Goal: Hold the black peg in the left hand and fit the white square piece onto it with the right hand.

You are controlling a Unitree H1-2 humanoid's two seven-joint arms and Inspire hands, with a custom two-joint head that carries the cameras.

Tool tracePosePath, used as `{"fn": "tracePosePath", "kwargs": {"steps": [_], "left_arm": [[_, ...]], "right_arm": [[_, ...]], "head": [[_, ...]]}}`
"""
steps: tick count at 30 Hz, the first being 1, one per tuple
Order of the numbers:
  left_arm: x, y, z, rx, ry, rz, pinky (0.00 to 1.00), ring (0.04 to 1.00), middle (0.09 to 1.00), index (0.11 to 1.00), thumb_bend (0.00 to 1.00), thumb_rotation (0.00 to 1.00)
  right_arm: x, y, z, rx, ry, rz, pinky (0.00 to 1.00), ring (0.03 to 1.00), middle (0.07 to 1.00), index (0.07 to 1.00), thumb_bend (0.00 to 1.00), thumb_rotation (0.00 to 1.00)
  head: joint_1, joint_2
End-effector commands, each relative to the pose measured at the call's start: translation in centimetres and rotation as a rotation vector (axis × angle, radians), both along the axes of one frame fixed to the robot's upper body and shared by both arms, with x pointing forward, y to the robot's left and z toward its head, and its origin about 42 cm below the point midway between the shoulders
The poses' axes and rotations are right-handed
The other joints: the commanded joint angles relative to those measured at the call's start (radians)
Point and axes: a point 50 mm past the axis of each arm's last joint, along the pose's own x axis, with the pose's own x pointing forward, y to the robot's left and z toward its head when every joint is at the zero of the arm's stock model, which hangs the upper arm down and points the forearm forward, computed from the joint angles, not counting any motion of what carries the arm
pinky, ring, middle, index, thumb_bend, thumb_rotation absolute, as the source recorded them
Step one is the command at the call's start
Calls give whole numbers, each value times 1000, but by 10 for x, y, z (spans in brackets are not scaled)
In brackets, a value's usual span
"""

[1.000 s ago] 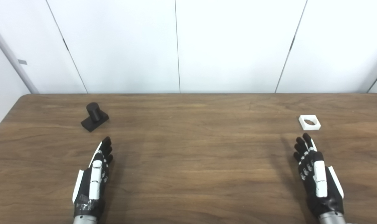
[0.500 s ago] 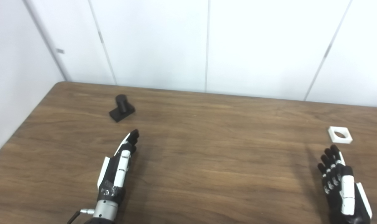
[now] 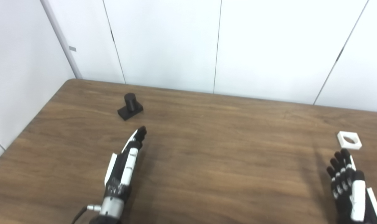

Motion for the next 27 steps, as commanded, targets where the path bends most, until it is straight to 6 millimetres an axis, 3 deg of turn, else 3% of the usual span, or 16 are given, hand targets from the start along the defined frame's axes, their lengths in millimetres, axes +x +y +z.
{"fn": "tracePosePath", "kwargs": {"steps": [1,10,19,23,27], "left_arm": [[-6,-10,-22,-31,51,-8,1000,982,958,948,415,946],[-7,-12,-25,-37,49,-8,1000,988,967,956,394,958],[-6,-11,-25,-33,46,-8,1000,990,972,958,383,956],[-7,-11,-21,8,63,-1,1000,983,960,959,452,837],[-9,-8,-10,122,50,46,930,948,937,944,465,519]], "right_arm": [[-12,-3,-25,11,69,-1,1000,1000,1000,1000,577,1000],[-11,-4,-29,18,70,-12,1000,1000,1000,1000,575,1000],[-10,-5,-29,14,68,-8,1000,1000,1000,1000,602,1000],[-11,-5,-27,13,68,-6,1000,1000,996,1000,614,1000],[-12,-7,-26,8,68,-3,1000,1000,997,1000,615,1000]], "head": [[-3,-6],[-5,-31],[-11,-13],[-15,-8],[-15,2]]}}
